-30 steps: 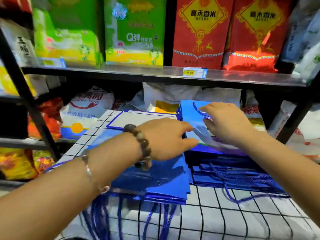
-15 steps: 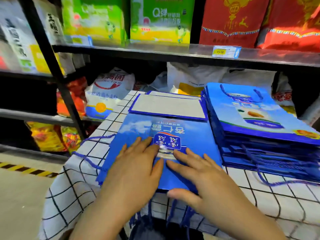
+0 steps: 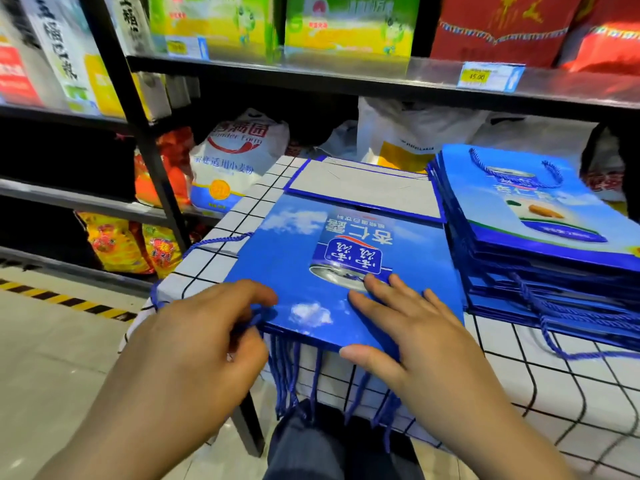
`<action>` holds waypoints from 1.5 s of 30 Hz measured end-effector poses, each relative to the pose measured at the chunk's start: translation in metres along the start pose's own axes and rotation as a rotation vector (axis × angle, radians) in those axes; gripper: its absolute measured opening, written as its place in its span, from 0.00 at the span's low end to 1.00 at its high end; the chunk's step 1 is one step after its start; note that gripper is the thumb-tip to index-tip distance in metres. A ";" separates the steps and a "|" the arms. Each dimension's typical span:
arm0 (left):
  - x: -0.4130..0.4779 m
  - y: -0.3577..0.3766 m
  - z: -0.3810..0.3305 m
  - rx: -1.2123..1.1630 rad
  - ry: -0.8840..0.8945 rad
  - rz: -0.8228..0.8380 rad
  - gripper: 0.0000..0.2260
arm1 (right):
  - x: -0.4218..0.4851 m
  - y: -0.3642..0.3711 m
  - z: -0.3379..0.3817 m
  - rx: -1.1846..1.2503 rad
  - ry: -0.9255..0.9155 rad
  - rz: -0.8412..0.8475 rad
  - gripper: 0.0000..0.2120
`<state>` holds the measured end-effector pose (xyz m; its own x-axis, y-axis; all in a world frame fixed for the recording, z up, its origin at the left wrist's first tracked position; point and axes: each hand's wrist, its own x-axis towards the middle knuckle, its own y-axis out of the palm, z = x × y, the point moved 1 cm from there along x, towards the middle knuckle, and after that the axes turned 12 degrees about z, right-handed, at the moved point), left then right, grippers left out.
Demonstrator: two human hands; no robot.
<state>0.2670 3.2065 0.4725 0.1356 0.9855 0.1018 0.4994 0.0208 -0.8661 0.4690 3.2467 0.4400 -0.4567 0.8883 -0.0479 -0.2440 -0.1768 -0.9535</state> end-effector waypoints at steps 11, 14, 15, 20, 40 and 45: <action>0.036 0.007 -0.057 -1.244 0.032 -0.011 0.12 | -0.013 -0.018 0.007 0.907 -0.238 0.054 0.25; 0.048 0.004 -0.059 -1.350 0.015 -0.057 0.11 | -0.019 -0.027 0.009 1.047 -0.333 0.150 0.22; 0.051 0.004 -0.060 -1.381 0.007 -0.063 0.11 | -0.020 -0.030 0.010 1.005 -0.319 0.152 0.16; 0.056 0.004 -0.060 -1.390 0.026 0.013 0.13 | -0.012 -0.046 0.023 0.957 -0.215 0.049 0.10; 0.048 0.018 -0.053 -0.586 0.102 0.202 0.04 | -0.016 -0.054 -0.007 0.764 -0.171 -0.363 0.12; 0.045 0.021 -0.064 -0.464 0.208 0.192 0.05 | -0.015 -0.045 -0.009 0.760 -0.249 -0.294 0.10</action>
<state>0.3382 3.2404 0.4906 0.4045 0.9093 0.0981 0.7677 -0.2793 -0.5768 0.4945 3.2453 0.4811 -0.4381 0.8392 0.3223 -0.8496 -0.2694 -0.4534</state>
